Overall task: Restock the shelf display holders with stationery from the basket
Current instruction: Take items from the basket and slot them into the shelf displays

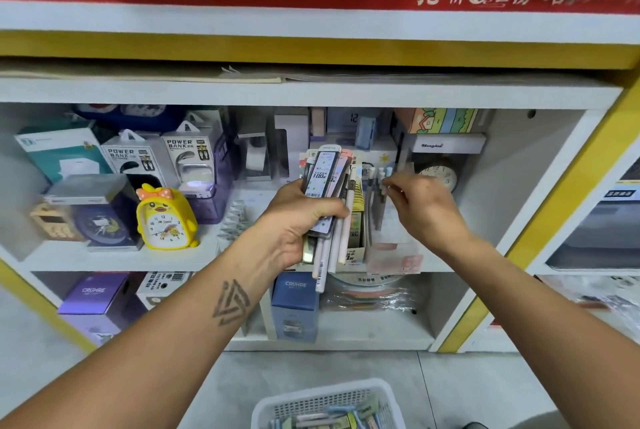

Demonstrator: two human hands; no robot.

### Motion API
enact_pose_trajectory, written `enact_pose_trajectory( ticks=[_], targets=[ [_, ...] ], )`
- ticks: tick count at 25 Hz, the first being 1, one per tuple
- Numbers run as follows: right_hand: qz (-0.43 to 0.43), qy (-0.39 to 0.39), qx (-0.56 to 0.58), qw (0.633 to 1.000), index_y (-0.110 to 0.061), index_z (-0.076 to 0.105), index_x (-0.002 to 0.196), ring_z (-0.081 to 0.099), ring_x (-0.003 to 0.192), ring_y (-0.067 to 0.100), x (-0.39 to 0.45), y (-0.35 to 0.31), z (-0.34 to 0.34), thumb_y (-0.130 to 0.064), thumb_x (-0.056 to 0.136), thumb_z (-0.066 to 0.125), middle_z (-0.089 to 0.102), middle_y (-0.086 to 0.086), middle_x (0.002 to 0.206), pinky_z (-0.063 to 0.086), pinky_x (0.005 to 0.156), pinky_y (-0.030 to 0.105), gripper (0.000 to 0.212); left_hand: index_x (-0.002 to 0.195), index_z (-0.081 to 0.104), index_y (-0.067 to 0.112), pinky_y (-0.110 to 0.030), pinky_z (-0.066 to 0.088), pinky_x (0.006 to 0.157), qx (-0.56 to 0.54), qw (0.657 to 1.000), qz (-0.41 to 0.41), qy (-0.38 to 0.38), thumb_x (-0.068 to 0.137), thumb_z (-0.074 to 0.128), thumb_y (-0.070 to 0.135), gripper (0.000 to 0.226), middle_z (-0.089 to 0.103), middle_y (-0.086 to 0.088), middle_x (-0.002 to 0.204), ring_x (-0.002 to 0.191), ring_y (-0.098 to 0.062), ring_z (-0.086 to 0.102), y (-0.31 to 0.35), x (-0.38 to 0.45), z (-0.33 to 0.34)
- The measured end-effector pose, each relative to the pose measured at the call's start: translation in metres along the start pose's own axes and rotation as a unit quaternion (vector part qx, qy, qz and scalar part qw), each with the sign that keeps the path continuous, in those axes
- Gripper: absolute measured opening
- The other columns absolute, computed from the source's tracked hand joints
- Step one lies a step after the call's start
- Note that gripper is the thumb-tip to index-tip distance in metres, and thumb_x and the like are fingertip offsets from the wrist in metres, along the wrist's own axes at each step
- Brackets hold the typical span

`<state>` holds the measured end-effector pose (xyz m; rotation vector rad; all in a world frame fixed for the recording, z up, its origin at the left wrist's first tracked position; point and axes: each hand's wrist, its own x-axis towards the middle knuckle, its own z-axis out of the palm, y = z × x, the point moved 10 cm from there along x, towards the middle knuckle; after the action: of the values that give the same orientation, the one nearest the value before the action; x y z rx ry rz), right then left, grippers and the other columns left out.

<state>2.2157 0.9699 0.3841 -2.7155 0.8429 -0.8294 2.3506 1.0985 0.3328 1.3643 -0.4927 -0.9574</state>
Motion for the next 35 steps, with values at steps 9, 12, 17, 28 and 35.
enact_pose_trajectory(
  ticks=[9,12,17,28,35],
  targets=[
    [0.229,-0.095,0.509,0.824,0.002,0.063,0.116,0.059,0.056,0.020,-0.004,-0.020,0.022,-0.012,0.089,0.074,0.069,0.013,0.068,0.049,0.052,0.027,0.033,0.098,0.072,0.007,-0.038,0.060,0.074,-0.007,1.000,0.013,-0.025,0.067,0.072,-0.013,0.037,0.076,-0.017,0.094,0.084,-0.029,0.073,0.004,-0.004,0.017],
    [0.233,-0.101,0.518,0.817,0.004,0.065,0.109,0.065,0.056,0.019,-0.001,-0.014,0.009,-0.001,0.085,0.074,0.072,0.016,0.072,0.056,0.055,0.024,0.026,0.099,0.070,0.006,-0.033,0.058,0.065,-0.014,1.000,0.011,-0.025,0.066,0.072,-0.015,0.039,0.076,-0.018,0.091,0.077,-0.028,0.073,0.005,-0.008,0.016],
    [0.215,0.064,0.406,0.886,-0.006,0.063,0.105,0.069,0.059,0.022,0.016,0.026,-0.047,0.001,0.090,0.069,0.073,0.018,0.075,0.062,0.065,0.034,0.018,0.104,0.065,-0.001,-0.041,0.061,0.069,-0.078,0.997,0.000,-0.016,0.068,0.069,-0.020,0.042,0.071,-0.029,0.090,0.070,-0.032,0.071,0.012,-0.003,0.003],
    [0.047,0.018,0.069,0.996,-0.020,0.062,0.100,0.066,0.080,0.019,0.025,0.004,-0.008,-0.019,0.096,0.066,0.069,-0.002,0.086,0.053,0.071,0.032,0.006,0.098,0.067,0.000,-0.036,0.059,0.063,-0.066,0.997,-0.003,-0.027,0.068,0.070,-0.018,0.036,0.071,-0.028,0.084,0.069,-0.032,0.070,0.010,0.000,0.002],
    [0.021,-0.008,0.038,0.999,-0.020,0.071,0.101,0.066,0.086,0.025,0.028,-0.001,-0.003,-0.022,0.093,0.069,0.072,0.001,0.090,0.056,0.077,0.040,0.008,0.103,0.066,-0.003,-0.037,0.059,0.064,-0.063,0.998,-0.001,-0.026,0.068,0.069,-0.019,0.038,0.070,-0.027,0.083,0.069,-0.032,0.070,0.008,0.005,0.004]
  ],
)
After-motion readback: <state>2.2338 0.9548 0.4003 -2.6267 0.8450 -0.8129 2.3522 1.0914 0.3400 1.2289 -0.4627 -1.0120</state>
